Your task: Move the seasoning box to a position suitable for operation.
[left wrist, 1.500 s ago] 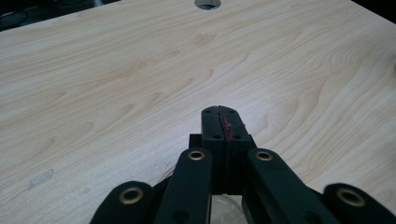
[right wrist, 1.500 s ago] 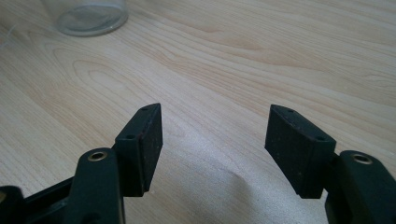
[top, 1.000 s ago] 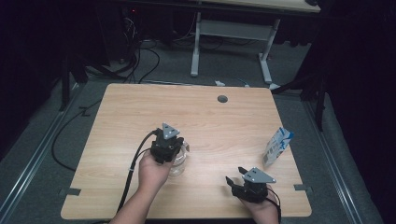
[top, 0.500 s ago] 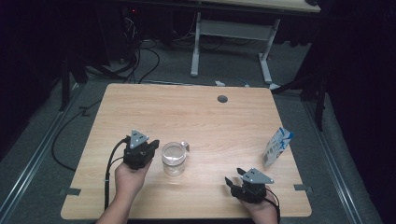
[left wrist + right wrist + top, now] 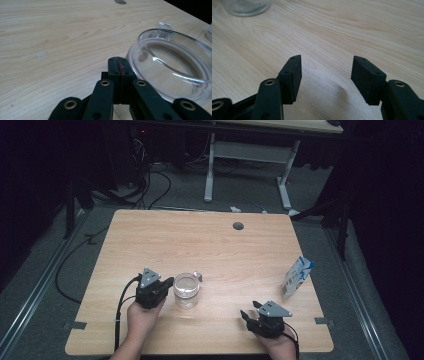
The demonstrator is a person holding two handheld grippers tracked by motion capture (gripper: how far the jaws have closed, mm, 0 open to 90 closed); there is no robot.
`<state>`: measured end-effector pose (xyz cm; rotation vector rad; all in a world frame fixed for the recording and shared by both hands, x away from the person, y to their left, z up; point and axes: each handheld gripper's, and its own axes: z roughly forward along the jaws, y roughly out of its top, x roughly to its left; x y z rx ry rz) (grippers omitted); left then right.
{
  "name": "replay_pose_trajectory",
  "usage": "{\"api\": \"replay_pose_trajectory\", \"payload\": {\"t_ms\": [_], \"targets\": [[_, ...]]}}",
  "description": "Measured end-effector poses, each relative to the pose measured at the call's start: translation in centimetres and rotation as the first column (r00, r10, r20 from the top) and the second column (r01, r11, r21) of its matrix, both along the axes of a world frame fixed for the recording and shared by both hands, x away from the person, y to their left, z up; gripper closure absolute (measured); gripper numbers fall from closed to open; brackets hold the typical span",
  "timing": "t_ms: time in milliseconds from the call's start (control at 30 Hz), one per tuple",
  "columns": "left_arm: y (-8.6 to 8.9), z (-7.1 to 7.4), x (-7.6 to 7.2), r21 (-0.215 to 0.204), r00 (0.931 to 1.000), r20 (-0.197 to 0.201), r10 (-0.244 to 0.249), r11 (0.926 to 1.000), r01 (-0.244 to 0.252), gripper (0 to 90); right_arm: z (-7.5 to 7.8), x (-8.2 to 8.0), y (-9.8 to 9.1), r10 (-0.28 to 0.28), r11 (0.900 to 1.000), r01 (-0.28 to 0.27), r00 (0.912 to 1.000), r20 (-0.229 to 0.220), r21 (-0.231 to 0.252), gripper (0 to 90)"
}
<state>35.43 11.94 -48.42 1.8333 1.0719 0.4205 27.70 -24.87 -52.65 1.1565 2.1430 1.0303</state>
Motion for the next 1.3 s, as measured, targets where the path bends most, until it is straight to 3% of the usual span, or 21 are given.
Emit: {"api": "replay_pose_trajectory", "payload": {"t_ms": [167,367,600,1300], "targets": [[-0.3,0.1,-1.4,-0.014,0.9999,0.011,-0.008,0.9999,0.009,90.0,0.1,-0.1,0.1,-0.007,1.0000,0.007,0.9999,0.011,0.000,41.7],[-1.2,0.4,-4.6,-0.034,0.9983,0.030,-0.050,0.9981,0.051,90.0,0.2,-0.4,0.1,-0.035,0.9994,0.035,0.9988,0.035,0.000,39.6],[-2.6,0.4,-6.3,-0.036,0.9942,0.041,-0.099,0.9943,0.100,90.0,0.2,-0.4,0.1,-0.044,0.9990,0.044,0.9983,0.036,0.002,38.3],[-5.2,0.0,-6.7,-0.058,0.9853,0.034,-0.167,0.9839,0.169,90.0,0.2,-0.5,0.3,-0.046,0.9989,0.046,0.9983,0.036,0.006,38.3]]}}
